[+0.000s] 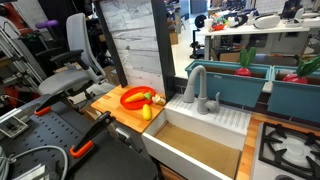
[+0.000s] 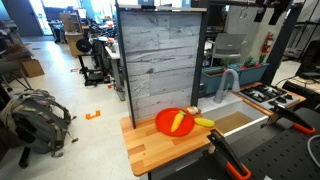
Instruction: Turn the faucet to the left
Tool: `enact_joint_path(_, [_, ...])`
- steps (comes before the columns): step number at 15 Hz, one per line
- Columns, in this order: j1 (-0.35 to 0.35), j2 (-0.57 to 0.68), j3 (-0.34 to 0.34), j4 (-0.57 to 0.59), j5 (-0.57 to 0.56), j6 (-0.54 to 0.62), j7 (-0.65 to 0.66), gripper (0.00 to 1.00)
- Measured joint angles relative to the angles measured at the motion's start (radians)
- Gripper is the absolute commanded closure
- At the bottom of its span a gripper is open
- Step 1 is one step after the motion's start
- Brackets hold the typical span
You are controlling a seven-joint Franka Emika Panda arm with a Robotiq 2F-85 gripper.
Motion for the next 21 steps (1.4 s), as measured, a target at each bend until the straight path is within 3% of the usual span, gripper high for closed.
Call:
enact_joint_path(13, [-0.225, 0.428, 0.151, 0.216, 0.119, 0.181, -0.043, 0.0])
enact_joint_path(21, [-0.256, 0.596, 0.224, 0.308, 0.124, 0.248, -0.012, 0.02])
